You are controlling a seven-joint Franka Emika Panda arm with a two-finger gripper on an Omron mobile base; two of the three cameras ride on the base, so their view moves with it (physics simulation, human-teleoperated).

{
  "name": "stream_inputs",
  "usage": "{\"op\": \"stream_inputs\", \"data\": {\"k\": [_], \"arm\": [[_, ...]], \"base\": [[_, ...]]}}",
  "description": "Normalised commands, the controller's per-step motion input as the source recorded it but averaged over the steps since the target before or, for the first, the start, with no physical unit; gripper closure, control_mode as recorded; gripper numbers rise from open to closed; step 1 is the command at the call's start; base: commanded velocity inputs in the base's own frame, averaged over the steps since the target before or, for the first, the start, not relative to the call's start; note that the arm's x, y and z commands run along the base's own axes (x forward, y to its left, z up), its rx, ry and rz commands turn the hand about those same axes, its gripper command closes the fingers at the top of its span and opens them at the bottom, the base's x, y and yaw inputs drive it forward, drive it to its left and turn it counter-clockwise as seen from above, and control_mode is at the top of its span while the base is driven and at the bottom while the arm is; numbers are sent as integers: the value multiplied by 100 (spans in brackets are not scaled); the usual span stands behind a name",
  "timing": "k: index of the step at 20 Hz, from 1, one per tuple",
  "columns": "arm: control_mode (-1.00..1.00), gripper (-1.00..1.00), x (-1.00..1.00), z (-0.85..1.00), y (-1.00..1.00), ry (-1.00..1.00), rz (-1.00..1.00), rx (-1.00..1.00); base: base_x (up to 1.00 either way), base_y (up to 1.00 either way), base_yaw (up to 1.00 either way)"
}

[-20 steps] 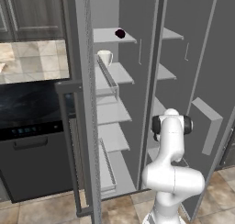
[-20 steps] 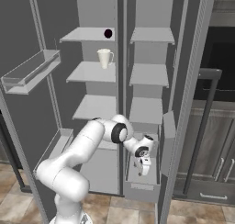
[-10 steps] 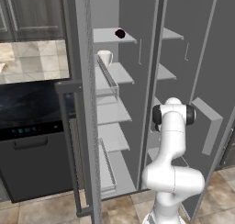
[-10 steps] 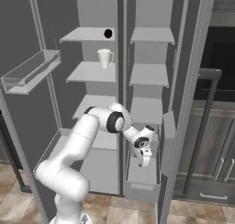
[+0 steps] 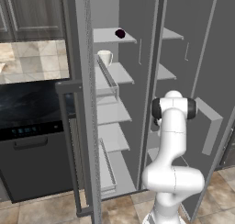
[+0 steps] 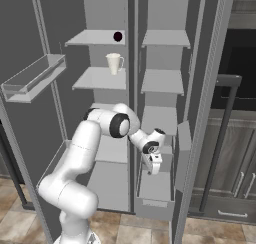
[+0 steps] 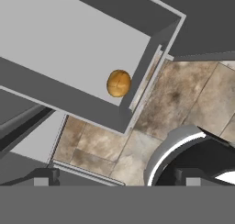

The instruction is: Take the eggplant and potato from the fridge shelf and place them in the freezer drawer to begin freezing them.

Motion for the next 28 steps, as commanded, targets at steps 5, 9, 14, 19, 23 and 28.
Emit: {"op": "stream_inputs", "data": {"k": [5,9,14,19,23,28], "arm": [[-100,-100,-16,47,31,0,1,0],[-100,-100,-34,38,28,0,1,0],[-100,-100,-46,40,31,-2,1,0],[-100,-100,-52,39,33,-2,1,0],[-100,-100,-54,40,31,-3,1,0],[-100,-100,-43,59,15,-6,0,0]], "base": [[0,0,0],[0,0,0],[0,0,0],[0,0,0],[0,0,0],[0,0,0]]}}
